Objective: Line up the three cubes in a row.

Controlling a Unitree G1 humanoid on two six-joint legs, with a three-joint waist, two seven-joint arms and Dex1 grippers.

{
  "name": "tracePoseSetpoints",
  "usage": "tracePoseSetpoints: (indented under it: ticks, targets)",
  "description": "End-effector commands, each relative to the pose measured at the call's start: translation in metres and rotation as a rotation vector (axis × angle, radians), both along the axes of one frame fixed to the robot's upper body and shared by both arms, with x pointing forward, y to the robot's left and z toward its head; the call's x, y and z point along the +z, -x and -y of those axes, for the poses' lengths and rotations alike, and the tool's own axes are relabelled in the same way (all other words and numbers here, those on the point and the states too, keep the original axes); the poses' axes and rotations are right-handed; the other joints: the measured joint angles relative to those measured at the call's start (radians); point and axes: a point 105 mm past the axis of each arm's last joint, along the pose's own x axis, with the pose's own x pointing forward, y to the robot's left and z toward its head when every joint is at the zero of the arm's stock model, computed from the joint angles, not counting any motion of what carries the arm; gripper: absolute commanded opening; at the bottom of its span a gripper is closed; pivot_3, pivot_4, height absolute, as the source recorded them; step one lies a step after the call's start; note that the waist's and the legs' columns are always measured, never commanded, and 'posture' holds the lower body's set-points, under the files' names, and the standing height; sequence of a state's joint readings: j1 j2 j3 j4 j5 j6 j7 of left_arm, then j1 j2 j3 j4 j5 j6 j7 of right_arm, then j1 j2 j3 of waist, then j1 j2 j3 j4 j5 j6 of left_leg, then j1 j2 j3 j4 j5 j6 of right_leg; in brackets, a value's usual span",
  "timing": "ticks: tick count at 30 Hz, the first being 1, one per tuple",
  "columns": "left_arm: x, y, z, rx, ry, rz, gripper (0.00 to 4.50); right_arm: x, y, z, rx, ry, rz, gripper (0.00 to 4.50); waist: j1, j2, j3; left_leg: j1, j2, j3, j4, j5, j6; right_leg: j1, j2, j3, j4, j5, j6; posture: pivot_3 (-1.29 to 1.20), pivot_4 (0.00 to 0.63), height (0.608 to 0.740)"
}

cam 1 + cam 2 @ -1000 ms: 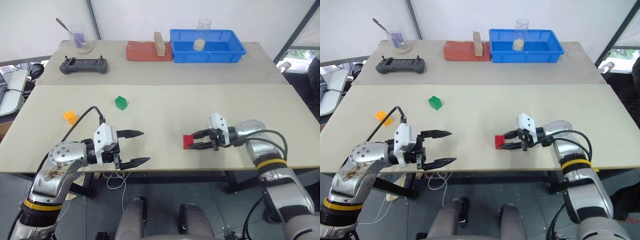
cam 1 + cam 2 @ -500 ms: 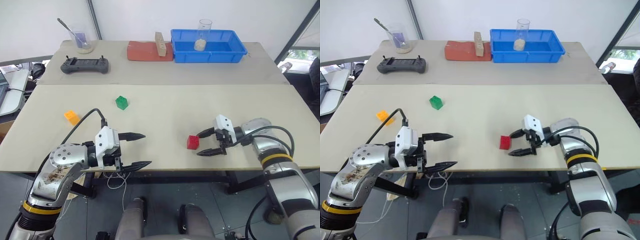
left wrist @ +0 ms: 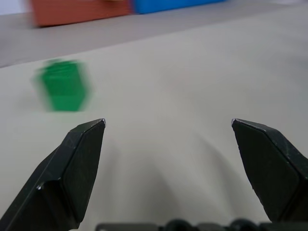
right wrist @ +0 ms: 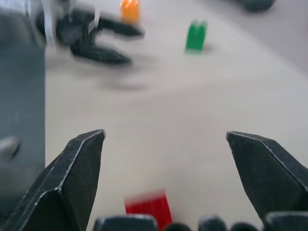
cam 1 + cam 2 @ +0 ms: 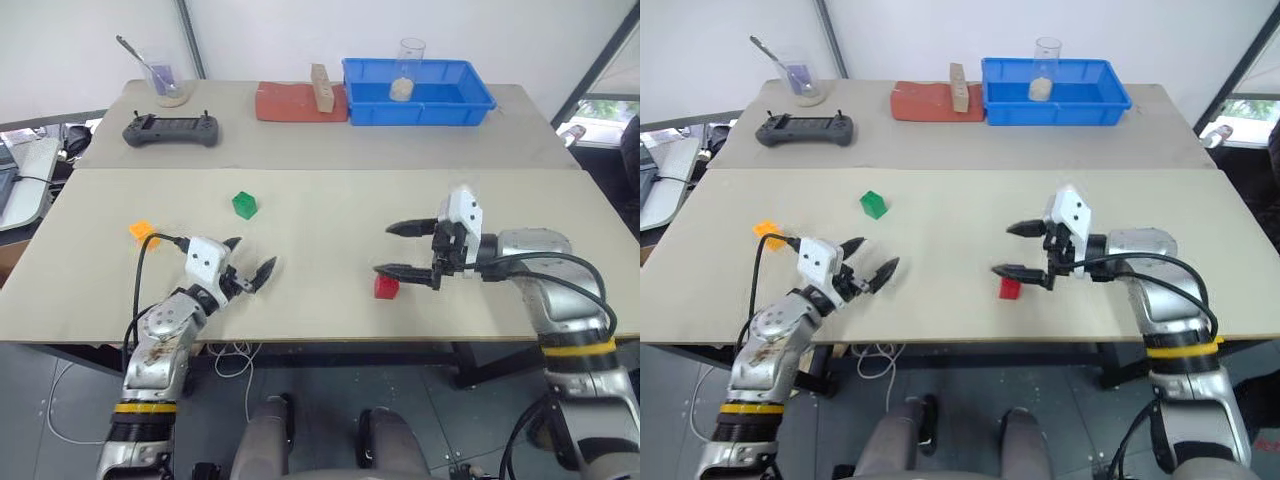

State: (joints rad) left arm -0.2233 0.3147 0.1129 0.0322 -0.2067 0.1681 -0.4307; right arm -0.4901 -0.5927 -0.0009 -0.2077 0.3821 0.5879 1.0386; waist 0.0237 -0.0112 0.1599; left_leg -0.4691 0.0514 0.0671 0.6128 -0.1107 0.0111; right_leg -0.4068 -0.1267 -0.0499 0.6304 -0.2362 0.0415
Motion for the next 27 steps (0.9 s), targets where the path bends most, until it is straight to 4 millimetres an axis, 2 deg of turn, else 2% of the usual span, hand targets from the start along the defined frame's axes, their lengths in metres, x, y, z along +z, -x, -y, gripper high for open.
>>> tracePoseSetpoints:
  ticks: [1,5,11,14,19,22,26,27]
  targets:
    - [0.011,-0.019,-0.008,0.093,0.003,0.058,4.50,0.023,0.021,-0.020,-0.012,-0.052,0.034,4.47,0.005,0.000,0.000,0.000,0.000,0.000,0.000,0.000,0.000,-0.001,0.000,0.000,0.000,0.000,0.000,0.00,0.150,0.740]
    - [0.012,-0.050,-0.007,0.116,0.033,0.040,4.50,0.036,0.028,-0.034,-0.026,-0.083,0.048,4.47,0.017,-0.001,0.000,-0.003,0.000,0.000,0.001,0.000,0.000,-0.005,0.000,-0.001,-0.003,0.000,0.000,0.00,0.150,0.740]
    - [0.018,-0.087,-0.009,0.103,0.036,0.014,4.50,0.043,0.022,-0.033,-0.094,-0.102,0.070,4.47,0.017,-0.006,0.001,-0.009,-0.001,0.001,0.003,0.000,0.000,-0.010,0.000,-0.001,-0.002,0.006,0.001,0.00,0.150,0.740]
    - [0.020,-0.096,-0.005,0.043,0.038,-0.018,4.50,0.044,0.023,-0.031,-0.109,-0.104,0.071,4.47,0.016,-0.008,0.002,-0.011,-0.001,0.001,0.003,0.004,0.007,-0.010,0.000,-0.001,-0.001,0.006,0.001,0.00,0.150,0.740]
    - [0.021,-0.101,-0.007,-0.006,0.014,-0.055,4.50,0.042,0.025,-0.029,-0.123,-0.107,0.068,4.47,0.013,-0.009,0.003,-0.011,-0.001,0.001,0.003,0.004,0.007,-0.010,0.000,0.000,-0.001,0.006,0.001,0.00,0.150,0.740]
    - [0.026,-0.104,-0.014,0.020,0.007,-0.055,3.60,0.042,0.025,-0.029,-0.127,-0.113,0.069,4.50,0.012,-0.010,0.003,-0.011,0.000,0.002,0.003,0.004,0.007,-0.011,0.000,0.000,-0.001,0.006,0.001,0.00,0.150,0.740]
    - [0.029,-0.105,-0.014,0.017,0.004,-0.049,1.64,0.044,0.023,-0.029,-0.133,-0.118,0.075,4.50,0.013,-0.011,0.004,-0.011,0.000,0.001,0.003,0.004,0.007,-0.011,0.000,0.000,-0.001,0.006,0.001,0.00,0.150,0.740]
    - [0.029,-0.105,-0.013,0.013,0.004,-0.049,1.31,0.044,0.023,-0.029,-0.134,-0.117,0.075,4.50,0.014,-0.011,0.004,-0.012,0.000,0.002,0.003,0.004,0.006,-0.011,0.000,0.000,-0.001,0.006,0.001,0.00,0.150,0.740]
